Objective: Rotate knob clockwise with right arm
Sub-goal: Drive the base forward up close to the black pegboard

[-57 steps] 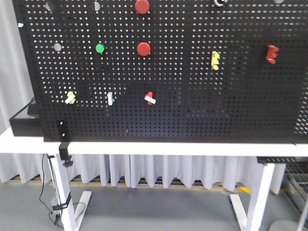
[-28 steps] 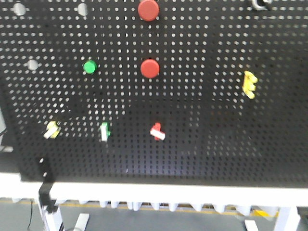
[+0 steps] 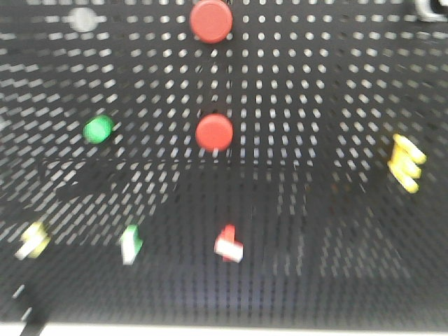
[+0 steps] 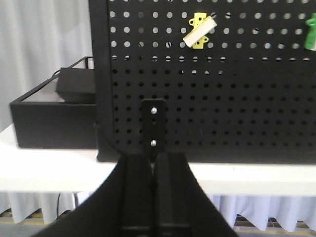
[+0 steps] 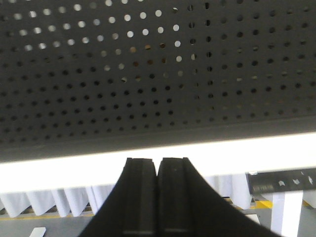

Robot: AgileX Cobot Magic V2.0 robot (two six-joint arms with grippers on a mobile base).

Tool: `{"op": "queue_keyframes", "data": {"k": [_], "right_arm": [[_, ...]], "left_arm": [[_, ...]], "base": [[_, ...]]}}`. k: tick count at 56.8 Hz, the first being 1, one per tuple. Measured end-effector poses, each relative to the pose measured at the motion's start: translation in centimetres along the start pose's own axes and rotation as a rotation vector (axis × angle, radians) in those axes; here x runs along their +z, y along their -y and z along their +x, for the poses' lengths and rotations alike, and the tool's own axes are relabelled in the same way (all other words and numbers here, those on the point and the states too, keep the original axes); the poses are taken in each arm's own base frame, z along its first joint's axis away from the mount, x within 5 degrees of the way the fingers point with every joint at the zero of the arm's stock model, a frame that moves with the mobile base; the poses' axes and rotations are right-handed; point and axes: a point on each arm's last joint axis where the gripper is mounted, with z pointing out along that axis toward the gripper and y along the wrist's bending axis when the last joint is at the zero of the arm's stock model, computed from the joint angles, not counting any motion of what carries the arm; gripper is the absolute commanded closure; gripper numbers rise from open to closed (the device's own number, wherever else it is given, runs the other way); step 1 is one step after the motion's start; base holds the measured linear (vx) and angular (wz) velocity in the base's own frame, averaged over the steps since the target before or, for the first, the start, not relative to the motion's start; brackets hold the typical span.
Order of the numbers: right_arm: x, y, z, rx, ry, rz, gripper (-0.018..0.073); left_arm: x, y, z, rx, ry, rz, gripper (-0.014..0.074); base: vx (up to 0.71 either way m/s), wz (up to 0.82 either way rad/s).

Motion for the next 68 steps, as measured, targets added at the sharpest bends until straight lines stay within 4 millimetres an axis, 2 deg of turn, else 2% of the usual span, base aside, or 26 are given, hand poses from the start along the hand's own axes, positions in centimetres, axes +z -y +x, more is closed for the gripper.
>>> {"op": "queue_keyframes", "data": {"k": [22,68], "right_arm": [[0.0,0.0,0.01,0.0,-0.002,0.0,0.0568],[0.0,-0.02,-0.07,0.0,0.007,-0.002,0.0568]], "left_arm": [[0.0,0.0,0.0,0.0,0.0,0.0,0.0603],[0.0,0.0,0.0,0.0,0.0,0.0,0.0603]], "base": [[0.15,-0.04],[0.0,0.0]]}}
